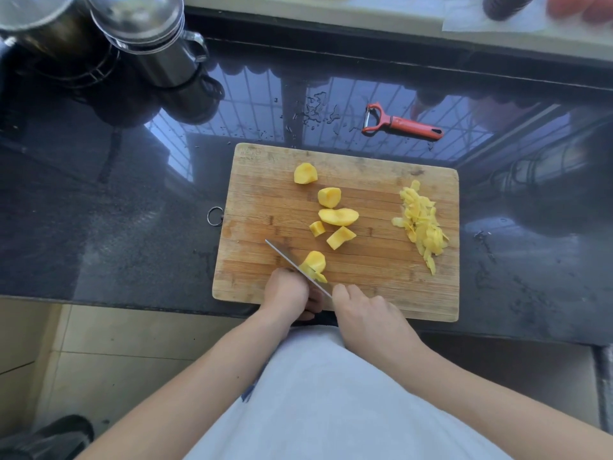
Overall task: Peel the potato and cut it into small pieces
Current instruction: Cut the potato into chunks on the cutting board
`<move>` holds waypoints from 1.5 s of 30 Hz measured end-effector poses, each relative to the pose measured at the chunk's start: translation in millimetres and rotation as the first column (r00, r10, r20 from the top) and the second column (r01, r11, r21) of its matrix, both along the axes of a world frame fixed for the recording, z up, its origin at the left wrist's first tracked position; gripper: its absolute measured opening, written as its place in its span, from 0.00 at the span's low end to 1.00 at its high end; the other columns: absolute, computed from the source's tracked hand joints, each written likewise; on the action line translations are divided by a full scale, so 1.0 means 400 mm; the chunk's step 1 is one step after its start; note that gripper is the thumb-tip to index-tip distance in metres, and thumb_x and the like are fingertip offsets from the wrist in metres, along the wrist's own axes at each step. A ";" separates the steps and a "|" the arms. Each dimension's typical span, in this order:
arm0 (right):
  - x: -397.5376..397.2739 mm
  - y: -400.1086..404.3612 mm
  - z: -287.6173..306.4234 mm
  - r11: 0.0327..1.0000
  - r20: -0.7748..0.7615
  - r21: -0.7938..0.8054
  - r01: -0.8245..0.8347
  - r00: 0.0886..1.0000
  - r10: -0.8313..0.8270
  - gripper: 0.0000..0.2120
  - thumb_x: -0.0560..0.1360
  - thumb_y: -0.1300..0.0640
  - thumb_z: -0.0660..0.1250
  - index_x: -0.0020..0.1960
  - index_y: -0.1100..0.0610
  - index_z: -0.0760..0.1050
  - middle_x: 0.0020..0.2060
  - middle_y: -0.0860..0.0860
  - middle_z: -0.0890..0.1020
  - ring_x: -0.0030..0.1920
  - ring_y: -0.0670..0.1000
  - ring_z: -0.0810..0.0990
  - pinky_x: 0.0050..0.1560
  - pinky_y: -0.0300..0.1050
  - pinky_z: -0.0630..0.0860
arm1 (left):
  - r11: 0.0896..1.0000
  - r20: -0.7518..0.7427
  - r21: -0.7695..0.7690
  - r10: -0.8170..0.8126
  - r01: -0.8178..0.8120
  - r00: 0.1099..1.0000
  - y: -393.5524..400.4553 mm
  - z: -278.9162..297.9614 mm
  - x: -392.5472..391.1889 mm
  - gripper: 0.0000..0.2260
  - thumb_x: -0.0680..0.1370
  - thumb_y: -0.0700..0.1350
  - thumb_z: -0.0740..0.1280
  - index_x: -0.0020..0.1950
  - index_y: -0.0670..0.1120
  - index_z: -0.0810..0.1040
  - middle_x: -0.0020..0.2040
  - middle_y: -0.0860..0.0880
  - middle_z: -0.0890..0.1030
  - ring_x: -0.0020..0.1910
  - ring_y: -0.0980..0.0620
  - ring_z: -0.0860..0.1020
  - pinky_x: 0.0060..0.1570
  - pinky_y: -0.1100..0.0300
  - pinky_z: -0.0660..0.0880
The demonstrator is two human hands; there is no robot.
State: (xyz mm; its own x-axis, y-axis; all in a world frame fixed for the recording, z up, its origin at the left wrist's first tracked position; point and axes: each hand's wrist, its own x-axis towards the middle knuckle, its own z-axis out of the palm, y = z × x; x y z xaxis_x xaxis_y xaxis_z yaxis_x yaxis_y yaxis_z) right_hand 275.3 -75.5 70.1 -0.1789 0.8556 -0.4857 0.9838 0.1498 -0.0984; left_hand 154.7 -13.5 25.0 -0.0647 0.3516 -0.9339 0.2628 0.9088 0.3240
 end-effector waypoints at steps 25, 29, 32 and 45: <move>0.032 -0.004 -0.016 0.992 -0.077 -0.094 0.084 0.993 -0.091 0.11 0.77 0.66 0.54 0.50 0.52 0.56 0.50 0.51 0.77 0.47 0.62 0.80 0.38 0.50 0.65 | 0.998 -0.005 -0.040 0.042 -0.042 0.999 0.005 -0.021 -0.003 0.16 0.84 0.47 0.59 0.52 0.37 0.82 0.38 0.40 0.87 0.32 0.42 0.84 0.35 0.54 0.82; 0.057 0.015 -0.014 0.990 -0.101 -0.114 0.086 0.990 -0.097 0.13 0.76 0.68 0.55 0.48 0.52 0.57 0.45 0.50 0.74 0.41 0.61 0.74 0.37 0.51 0.64 | 0.998 -0.010 -0.044 0.045 -0.046 0.999 0.008 -0.025 0.001 0.14 0.86 0.46 0.57 0.53 0.38 0.77 0.35 0.42 0.85 0.29 0.43 0.82 0.34 0.55 0.81; 0.055 0.013 -0.012 0.991 -0.086 -0.103 0.087 0.992 -0.096 0.12 0.77 0.68 0.55 0.48 0.52 0.57 0.43 0.50 0.72 0.40 0.62 0.74 0.37 0.50 0.64 | 0.999 0.002 -0.039 0.038 -0.038 0.999 0.006 -0.019 -0.001 0.13 0.86 0.46 0.57 0.55 0.38 0.77 0.39 0.40 0.86 0.31 0.43 0.83 0.34 0.56 0.81; 0.064 0.091 -0.093 0.984 -0.260 -0.050 0.171 0.949 -0.178 0.09 0.83 0.53 0.59 0.48 0.51 0.60 0.43 0.54 0.80 0.42 0.64 0.77 0.39 0.53 0.74 | 1.000 0.059 0.002 -0.025 0.025 0.998 -0.001 -0.012 -0.027 0.18 0.87 0.52 0.59 0.50 0.38 0.76 0.41 0.40 0.87 0.33 0.43 0.83 0.35 0.55 0.80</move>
State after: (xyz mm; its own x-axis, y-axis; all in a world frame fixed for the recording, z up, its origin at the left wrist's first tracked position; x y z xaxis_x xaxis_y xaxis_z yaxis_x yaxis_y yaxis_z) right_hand 300.8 -39.3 32.9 -0.1517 0.8725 -0.4645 0.9333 -0.0284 -0.3581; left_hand 144.1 -14.0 20.3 -0.0011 0.3539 -0.9353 0.2658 0.9018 0.3409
